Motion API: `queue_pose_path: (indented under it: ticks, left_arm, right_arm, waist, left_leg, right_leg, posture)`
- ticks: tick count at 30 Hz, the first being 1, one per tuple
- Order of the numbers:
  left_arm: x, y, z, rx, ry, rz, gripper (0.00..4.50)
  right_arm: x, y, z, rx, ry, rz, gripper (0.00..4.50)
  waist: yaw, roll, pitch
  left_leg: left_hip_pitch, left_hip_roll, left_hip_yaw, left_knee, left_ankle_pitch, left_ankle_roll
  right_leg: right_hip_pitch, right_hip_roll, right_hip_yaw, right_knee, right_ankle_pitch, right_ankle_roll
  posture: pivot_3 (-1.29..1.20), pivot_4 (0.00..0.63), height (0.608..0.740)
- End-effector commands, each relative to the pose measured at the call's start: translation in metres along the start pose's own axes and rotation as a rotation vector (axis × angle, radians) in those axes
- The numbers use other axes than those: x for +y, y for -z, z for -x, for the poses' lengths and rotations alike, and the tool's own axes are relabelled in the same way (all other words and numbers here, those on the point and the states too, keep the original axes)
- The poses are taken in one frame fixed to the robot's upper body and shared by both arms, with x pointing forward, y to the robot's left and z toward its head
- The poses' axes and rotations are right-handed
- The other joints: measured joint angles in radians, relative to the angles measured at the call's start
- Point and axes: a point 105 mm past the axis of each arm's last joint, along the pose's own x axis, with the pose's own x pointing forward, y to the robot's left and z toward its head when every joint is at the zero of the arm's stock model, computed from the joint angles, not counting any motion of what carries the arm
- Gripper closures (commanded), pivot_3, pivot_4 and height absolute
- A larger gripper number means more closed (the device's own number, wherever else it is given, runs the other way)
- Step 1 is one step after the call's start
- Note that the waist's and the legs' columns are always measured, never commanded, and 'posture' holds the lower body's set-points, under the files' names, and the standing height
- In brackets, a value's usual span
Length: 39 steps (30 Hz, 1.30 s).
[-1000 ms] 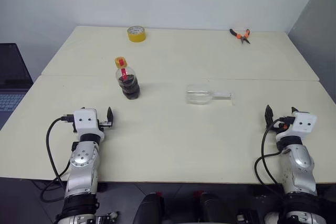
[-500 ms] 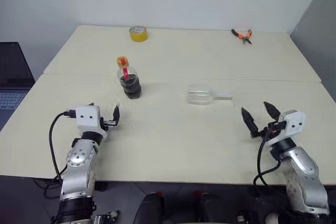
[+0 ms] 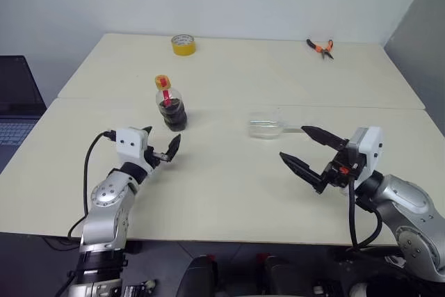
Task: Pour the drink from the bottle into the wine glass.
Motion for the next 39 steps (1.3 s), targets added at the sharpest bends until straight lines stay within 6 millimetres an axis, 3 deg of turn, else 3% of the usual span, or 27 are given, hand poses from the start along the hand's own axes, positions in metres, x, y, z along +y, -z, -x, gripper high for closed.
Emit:
queue_pose_path:
  ticks: [1, 13, 27, 39]
  left_arm:
    - [0.007, -0.005, -0.011, -0.033, -0.072, -0.053, 0.02]
    - [-0.001, 0.006, -0.040, -0.033, -0.112, -0.002, 0.02]
    - [-0.008, -0.001, -0.070, -0.082, -0.089, 0.005, 0.02]
    - [0.000, -0.007, -0.089, -0.101, -0.133, 0.044, 0.02]
  right_arm:
    - [0.006, -0.008, -0.006, -0.021, -0.054, 0.014, 0.00]
    - [0.004, -0.011, -0.018, -0.035, -0.095, 0.017, 0.00]
    - [0.002, -0.013, -0.024, -0.049, -0.104, 0.027, 0.00]
    - [0.000, -0.013, -0.025, -0.045, -0.102, 0.046, 0.00]
  waist:
    - [0.000, 0.000, 0.000]
    - [0.001, -0.001, 0.000]
    - [0.001, -0.001, 0.000]
    - [0.001, -0.001, 0.001]
  left_leg:
    - [0.000, 0.000, 0.000, 0.000, 0.000, 0.000]
    - [-0.001, 0.000, 0.000, 0.000, 0.000, 0.000]
    - [-0.001, -0.001, 0.000, 0.000, 0.000, 0.000]
    - [-0.001, -0.001, 0.000, 0.000, 0.000, 0.000]
  right_leg:
    - [0.000, 0.000, 0.000, 0.000, 0.000, 0.000]
    - [0.000, 0.000, -0.001, -0.001, 0.000, 0.000]
    - [0.000, 0.000, -0.001, -0.001, 0.000, 0.000]
    - [0.000, 0.000, -0.001, -0.001, 0.000, 0.000]
  posture:
    - [0.00, 0.150, 0.740]
    - [0.00, 0.150, 0.740]
    - [0.00, 0.150, 0.740]
    - [0.00, 0.150, 0.740]
